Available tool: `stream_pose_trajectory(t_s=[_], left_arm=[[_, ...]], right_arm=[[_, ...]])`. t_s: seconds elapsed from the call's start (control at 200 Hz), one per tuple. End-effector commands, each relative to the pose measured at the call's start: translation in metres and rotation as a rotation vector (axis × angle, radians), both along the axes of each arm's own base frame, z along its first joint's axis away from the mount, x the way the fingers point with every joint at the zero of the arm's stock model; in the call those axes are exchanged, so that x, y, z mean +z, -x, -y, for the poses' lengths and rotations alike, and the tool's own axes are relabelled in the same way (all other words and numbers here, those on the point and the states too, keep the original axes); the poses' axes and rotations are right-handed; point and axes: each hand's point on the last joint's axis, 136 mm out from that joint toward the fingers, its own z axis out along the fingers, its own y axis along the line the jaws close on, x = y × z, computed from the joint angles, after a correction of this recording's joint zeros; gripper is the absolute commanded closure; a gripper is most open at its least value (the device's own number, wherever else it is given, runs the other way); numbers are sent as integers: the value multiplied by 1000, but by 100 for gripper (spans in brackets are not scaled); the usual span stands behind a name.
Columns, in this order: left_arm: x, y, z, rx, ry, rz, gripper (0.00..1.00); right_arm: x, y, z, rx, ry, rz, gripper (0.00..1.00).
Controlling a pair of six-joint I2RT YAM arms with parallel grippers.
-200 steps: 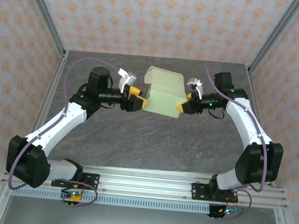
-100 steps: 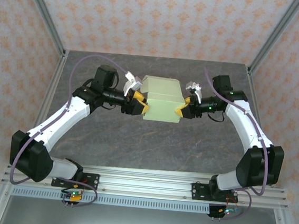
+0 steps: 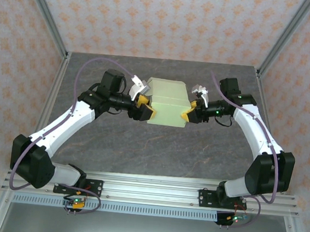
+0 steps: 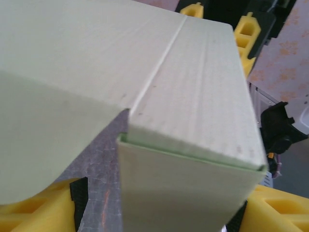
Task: Fold the paper box
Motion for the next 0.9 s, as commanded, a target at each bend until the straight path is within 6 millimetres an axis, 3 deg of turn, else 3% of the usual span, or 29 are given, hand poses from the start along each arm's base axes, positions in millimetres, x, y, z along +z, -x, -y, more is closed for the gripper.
stream_pose_trajectory(t_s=[0.0,0.24,0.435,0.526,0.666,0.786,0.896], left_arm=[[13,1,2,-1,33,42,27],[18,11,12,-79,74,20,57],[19,14,14,-98,82,9,70],[17,13,12,-89,70,8,64],[12,9,7,-57,36,3,34],[10,-3,-4,31,7,5,28],[9,-26,-27,183,21,-16,25]], right_arm=[[12,5,-4,39,-41,71,61],[13,5,-7,46,-44,76,61],[11,4,-6,45,-39,74,61],[7,3,-6,39,-25,74,61],[1,-1,-4,22,-2,75,61],[-14,-16,-2,-42,68,94,61],[-39,-27,-3,-75,218,165,60]])
